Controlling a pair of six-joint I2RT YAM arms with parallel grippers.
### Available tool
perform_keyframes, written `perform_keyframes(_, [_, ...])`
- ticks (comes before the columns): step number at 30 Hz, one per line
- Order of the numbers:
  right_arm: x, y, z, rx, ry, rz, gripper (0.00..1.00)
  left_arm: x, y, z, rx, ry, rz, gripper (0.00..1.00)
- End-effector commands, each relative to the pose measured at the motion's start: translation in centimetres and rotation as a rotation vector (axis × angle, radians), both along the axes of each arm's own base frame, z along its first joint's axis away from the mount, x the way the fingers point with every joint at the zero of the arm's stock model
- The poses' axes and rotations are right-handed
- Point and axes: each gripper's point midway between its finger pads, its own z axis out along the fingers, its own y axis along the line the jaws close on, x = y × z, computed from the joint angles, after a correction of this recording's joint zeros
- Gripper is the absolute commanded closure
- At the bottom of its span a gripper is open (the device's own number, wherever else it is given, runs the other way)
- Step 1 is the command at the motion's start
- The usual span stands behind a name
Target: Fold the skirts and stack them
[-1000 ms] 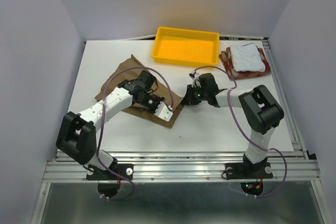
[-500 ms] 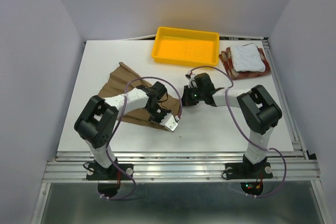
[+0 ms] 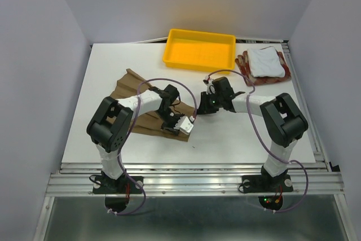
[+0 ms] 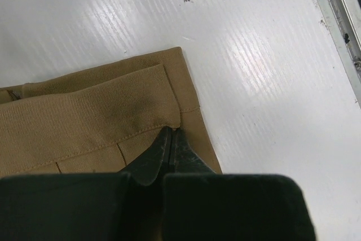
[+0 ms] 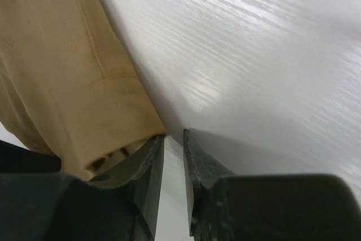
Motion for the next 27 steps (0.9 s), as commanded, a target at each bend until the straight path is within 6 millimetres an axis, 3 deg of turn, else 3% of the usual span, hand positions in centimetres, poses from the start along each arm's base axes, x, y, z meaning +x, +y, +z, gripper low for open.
perform_keyframes(1, [-2.0, -4.0, -1.2, -0.119, 0.106, -0.016, 0.73, 0.6, 1.3, -0.9, 0.085, 0.021, 0.016, 1.00])
perform_keyframes(4, [-2.7, -3.0, -0.8, -0.060, 0.134, 0.024, 0.73, 0.9, 1.0, 0.0, 0.071, 0.009, 0.010, 1.00])
perform_keyframes(10, [-3.1, -1.5, -2.5, 0.025, 0.220, 0.003, 0.73, 1.5, 0.6, 1.3, 0.057, -0.013, 0.022, 1.00])
perform_keyframes(13, [-3.7, -0.6, -1.6, 0.098, 0.220, 0.023, 0.65, 1.5, 0.6, 1.5, 0.056, -0.013, 0.026, 1.00])
perform_keyframes(14, [-3.9, -0.6, -1.1, 0.107, 0.212, 0.021, 0.58, 1.5, 0.5, 1.5, 0.054, -0.013, 0.023, 1.00])
perform_keyframes(17, [-4.6, -0.6, -1.2, 0.128, 0.232, 0.010, 0.55, 1.8, 0.4, 1.7, 0.052, -0.018, 0.027, 1.00])
perform_keyframes(19, [-4.2, -0.3, -1.7, 0.138, 0.247, -0.011, 0.56, 2.1, 0.2, 2.0, 0.041, -0.028, 0.033, 1.00])
perform_keyframes(27, [-2.5, -0.7, -5.7, 0.070, 0.319, -0.124, 0.78, 1.8, 0.1, 3.3, 0.023, -0.028, 0.023, 1.00])
